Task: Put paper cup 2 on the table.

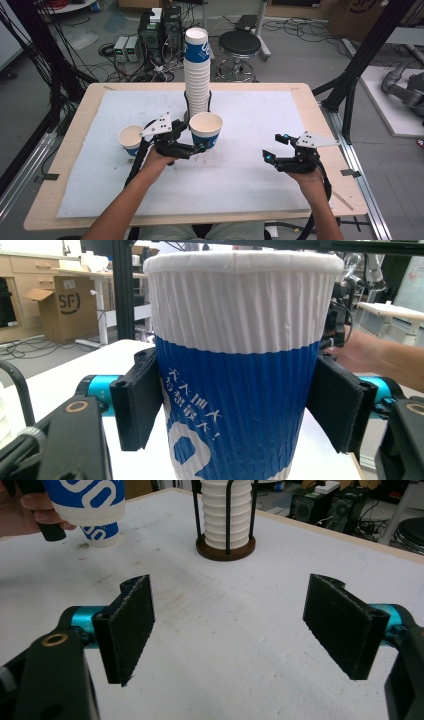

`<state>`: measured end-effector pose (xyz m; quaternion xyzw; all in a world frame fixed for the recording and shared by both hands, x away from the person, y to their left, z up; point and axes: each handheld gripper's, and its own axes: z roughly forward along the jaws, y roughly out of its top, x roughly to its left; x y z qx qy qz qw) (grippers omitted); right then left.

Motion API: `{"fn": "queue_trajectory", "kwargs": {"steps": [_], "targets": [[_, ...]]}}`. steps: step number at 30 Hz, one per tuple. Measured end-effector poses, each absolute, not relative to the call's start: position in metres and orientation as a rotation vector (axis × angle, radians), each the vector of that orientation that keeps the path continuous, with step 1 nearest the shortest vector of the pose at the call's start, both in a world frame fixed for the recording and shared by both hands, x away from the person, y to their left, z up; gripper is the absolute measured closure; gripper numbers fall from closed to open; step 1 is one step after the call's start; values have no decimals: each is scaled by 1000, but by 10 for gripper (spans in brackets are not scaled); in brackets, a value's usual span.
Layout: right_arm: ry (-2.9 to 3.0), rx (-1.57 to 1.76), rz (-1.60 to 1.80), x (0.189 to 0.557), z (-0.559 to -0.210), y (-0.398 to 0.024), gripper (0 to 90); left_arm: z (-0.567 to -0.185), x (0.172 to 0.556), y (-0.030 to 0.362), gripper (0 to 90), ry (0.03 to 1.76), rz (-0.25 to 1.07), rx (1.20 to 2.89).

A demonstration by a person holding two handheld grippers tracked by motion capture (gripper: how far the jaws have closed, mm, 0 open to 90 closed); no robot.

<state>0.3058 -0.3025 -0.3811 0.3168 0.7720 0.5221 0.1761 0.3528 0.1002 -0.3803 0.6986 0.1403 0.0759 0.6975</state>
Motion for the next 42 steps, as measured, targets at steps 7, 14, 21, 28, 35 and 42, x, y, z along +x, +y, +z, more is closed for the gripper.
{"fn": "queue_trajectory", "kwargs": {"steps": [7,14,21,28,35,42], "targets": [[2177,889,1490,305,-382,-304,211,-380,362,90,275,308,177,1543],[2175,899,1494,301,-384,-308,211,-393,376,75,274,344,172,1559],[2173,908,1499,301,-385,-311,211,-411,390,61,273,380,157,1586],[2176,898,1497,301,-385,-310,211,-430,398,43,271,409,129,1631],[2179,907,1500,301,-386,-312,211,-445,402,34,267,439,144,1729],[2185,900,1503,301,-385,-310,212,-453,402,29,266,461,177,1837]]}}
